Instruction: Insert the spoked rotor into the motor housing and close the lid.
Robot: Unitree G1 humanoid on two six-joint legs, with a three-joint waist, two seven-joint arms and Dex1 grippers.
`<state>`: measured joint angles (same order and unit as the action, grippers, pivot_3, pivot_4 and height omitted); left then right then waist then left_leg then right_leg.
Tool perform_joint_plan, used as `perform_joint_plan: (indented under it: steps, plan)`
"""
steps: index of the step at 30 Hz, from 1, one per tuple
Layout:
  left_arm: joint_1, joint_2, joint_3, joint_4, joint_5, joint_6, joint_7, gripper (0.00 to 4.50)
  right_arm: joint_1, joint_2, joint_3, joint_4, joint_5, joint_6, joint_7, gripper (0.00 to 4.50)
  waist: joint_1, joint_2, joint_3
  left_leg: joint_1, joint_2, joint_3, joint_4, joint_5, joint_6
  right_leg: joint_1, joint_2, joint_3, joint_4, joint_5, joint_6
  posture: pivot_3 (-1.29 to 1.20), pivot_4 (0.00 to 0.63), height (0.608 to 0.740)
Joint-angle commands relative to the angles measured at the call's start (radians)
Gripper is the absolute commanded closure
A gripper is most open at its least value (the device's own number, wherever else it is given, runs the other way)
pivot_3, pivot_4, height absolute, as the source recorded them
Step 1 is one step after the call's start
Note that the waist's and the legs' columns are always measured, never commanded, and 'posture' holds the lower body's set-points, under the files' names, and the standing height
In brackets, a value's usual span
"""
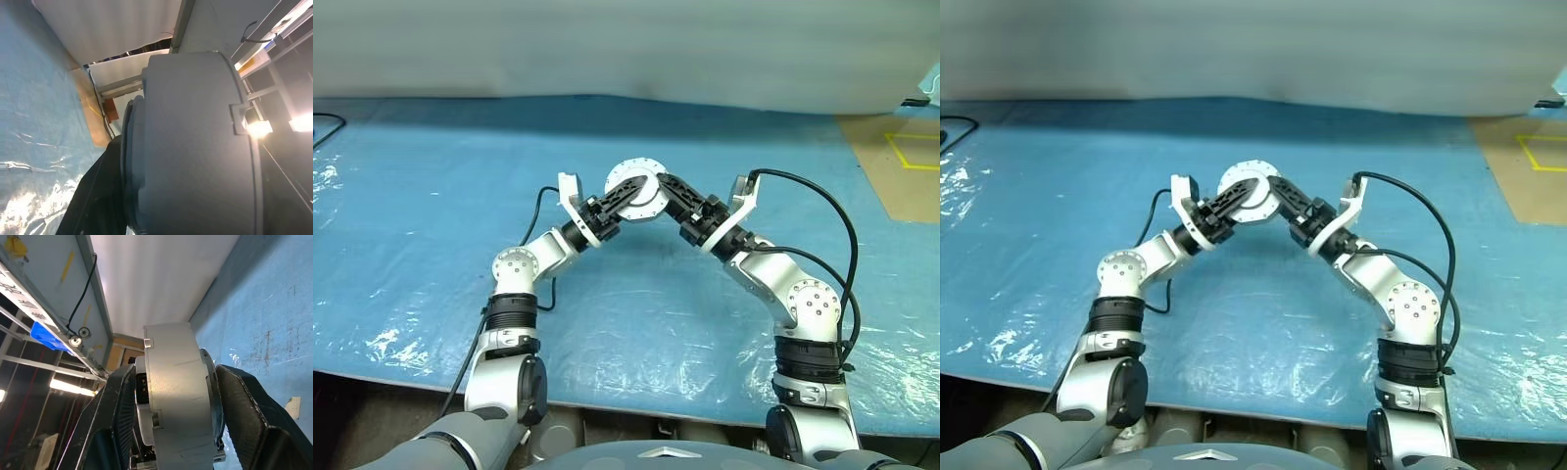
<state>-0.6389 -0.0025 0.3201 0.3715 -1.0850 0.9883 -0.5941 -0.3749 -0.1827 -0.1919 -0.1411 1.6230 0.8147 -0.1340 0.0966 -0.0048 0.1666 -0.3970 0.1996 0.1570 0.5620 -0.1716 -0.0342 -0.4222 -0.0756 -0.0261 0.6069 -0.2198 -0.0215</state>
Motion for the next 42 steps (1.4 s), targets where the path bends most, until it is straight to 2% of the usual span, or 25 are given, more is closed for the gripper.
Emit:
perform_joint_plan:
  steps: [1,2,5,8,14,19,25,28,31,34,42]
  plan:
    - [-0.031,-0.003,0.021,0.01,0.004,-0.037,0.005,2.12,-0.024,-0.014,0.016,-0.09,-0.041,-0.007,0.037,2.21,0.0,0.0,0.0,0.0,0.0,0.0,0.0,0.0,0.0,0.0,0.0,0.0,0.0,0.0,0.0,0.0,0.15,0.74]
    - [-0.038,-0.002,0.024,0.012,0.004,-0.039,0.001,2.12,-0.024,-0.014,0.017,-0.097,-0.076,-0.025,0.051,2.21,0.0,0.0,0.0,-0.001,0.0,-0.001,0.0,0.0,0.0,0.0,0.0,0.0,0.0,0.0,0.0,0.0,0.15,0.74]
    - [-0.068,0.012,0.028,0.045,0.024,-0.056,0.005,2.12,-0.02,-0.007,0.015,-0.106,-0.108,-0.039,0.086,1.65,0.0,0.0,0.0,-0.002,0.0,-0.002,0.001,0.0,0.0,0.0,0.0,-0.001,0.0,0.0,0.0,0.0,0.15,0.74]
    - [-0.105,0.033,0.054,0.1,0.032,-0.085,-0.001,2.12,-0.025,-0.011,0.018,-0.079,-0.087,-0.01,0.049,0.64,-0.001,0.0,0.0,-0.002,-0.001,-0.003,0.001,0.0,0.0,0.0,0.0,-0.001,0.0,0.0,0.0,0.0,0.15,0.74]
    - [-0.178,0.078,0.133,0.187,0.046,-0.189,-0.003,2.12,-0.018,-0.008,0.0,-0.072,-0.078,-0.01,0.054,0.64,0.0,0.0,0.0,-0.003,-0.001,-0.005,0.001,0.0,0.0,0.0,0.0,-0.002,0.0,0.0,0.0,0.0,0.15,0.74]
    - [-0.231,0.161,0.189,0.257,0.126,-0.374,0.007,2.12,-0.003,-0.037,-0.006,-0.064,-0.159,-0.022,0.03,0.64,-0.001,0.0,0.0,-0.005,-0.001,-0.007,0.002,0.0,0.0,0.0,0.0,-0.004,0.0,0.0,0.0,0.0,0.15,0.74]
    - [-0.302,0.294,0.184,0.548,0.323,-0.625,0.084,2.12,0.028,-0.155,0.068,-0.167,-0.417,-0.035,0.138,0.64,0.004,0.0,0.0,-0.005,-0.001,-0.008,0.002,0.0,0.0,0.0,0.0,-0.004,-0.001,0.001,0.001,0.0,0.15,0.74]
    - [-0.318,0.314,0.174,0.641,0.386,-0.681,0.096,2.12,0.029,-0.21,0.094,-0.192,-0.571,-0.07,0.155,0.64,0.006,0.0,0.001,-0.006,-0.002,-0.009,0.002,0.0,0.0,0.0,0.0,-0.004,-0.001,0.002,0.004,0.0,0.15,0.74]
    - [-0.317,0.332,0.178,0.717,0.436,-0.735,0.106,2.12,0.027,-0.295,0.145,-0.233,-0.821,-0.159,0.16,0.64,0.019,-0.004,0.002,-0.008,-0.003,-0.01,0.004,0.0,0.0,0.0,-0.001,-0.006,-0.001,0.003,0.004,0.0,0.15,0.74]
    - [-0.318,0.345,0.188,0.771,0.467,-0.763,0.117,2.12,0.042,-0.346,0.198,-0.259,-0.957,-0.198,0.211,0.64,0.027,-0.006,0.004,-0.008,-0.002,-0.01,0.005,0.0,0.0,0.0,-0.001,-0.006,0.0,0.003,0.005,0.0,0.15,0.74]
    - [-0.284,0.39,0.17,0.86,0.565,-0.795,0.173,2.12,0.081,-0.305,0.191,-0.262,-1.069,-0.202,0.262,0.64,0.003,-0.006,0.004,0.002,-0.002,-0.009,0.005,0.0,0.0,0.006,-0.001,-0.002,0.001,0.003,0.004,0.0,0.15,0.74]
